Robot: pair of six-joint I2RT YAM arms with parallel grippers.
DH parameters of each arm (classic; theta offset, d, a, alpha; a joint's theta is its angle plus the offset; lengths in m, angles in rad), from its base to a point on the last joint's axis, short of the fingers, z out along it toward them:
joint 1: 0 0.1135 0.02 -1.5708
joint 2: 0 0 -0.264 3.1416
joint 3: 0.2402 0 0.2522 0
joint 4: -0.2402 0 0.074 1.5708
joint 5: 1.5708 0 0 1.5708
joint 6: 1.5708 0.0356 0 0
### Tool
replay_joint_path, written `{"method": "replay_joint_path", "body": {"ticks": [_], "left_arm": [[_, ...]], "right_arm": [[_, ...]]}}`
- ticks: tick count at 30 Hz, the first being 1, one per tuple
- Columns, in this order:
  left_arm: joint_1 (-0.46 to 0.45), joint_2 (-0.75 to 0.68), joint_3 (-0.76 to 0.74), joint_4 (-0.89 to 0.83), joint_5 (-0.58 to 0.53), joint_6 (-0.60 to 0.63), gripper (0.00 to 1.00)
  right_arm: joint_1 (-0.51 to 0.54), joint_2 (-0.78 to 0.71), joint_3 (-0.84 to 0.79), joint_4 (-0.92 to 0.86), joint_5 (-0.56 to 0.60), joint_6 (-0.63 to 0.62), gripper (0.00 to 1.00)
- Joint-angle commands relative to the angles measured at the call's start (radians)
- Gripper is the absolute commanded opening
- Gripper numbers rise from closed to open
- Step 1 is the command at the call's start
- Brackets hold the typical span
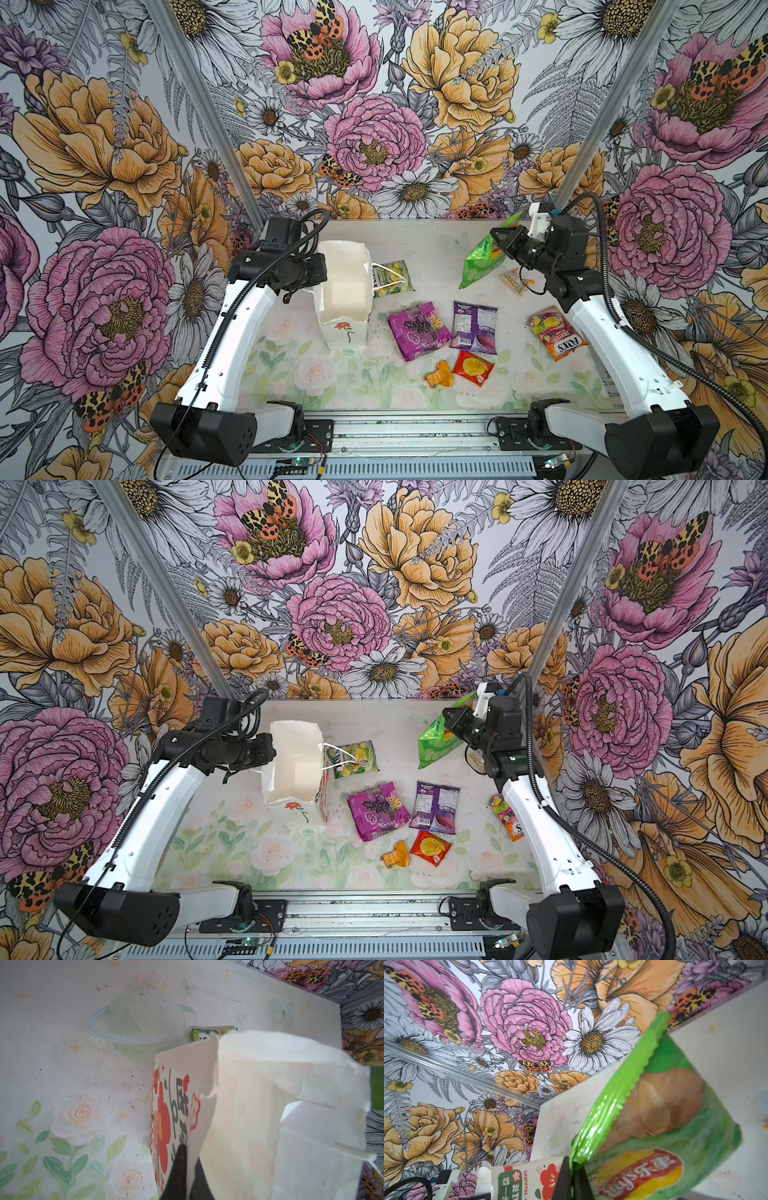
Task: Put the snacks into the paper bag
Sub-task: 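Lift the green Lay's bag up with the right gripper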
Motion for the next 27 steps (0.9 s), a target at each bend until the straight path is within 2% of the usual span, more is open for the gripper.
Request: {"method": "replay_joint_path", "body": {"ticks": [1,5,12,27], "left_arm": [[-0.025,0.003,0.041,-0.005,-0.063,0.012,0.00],[-0.031,0.010,0.049,-0.013,-0.046,0.012,0.00],[-0.076,0.029,0.071,-0.030,-0.075,0.019,0.00],[-0.117,0.056,0.097,-0.043,-0.051,0.017,0.00]], "right_arm": [[0.049,-0.017,0.109,-0.031,0.025,-0.055,0.00],[0.162,0.018,0.255,-0.109,0.098,-0.129,0.00],[0.315,0.110,0.470,-0.172,0.113,-0.196,0.00],[0.596,0.300,0.762,-0.236,0.142,-0.280,0.00]]}}
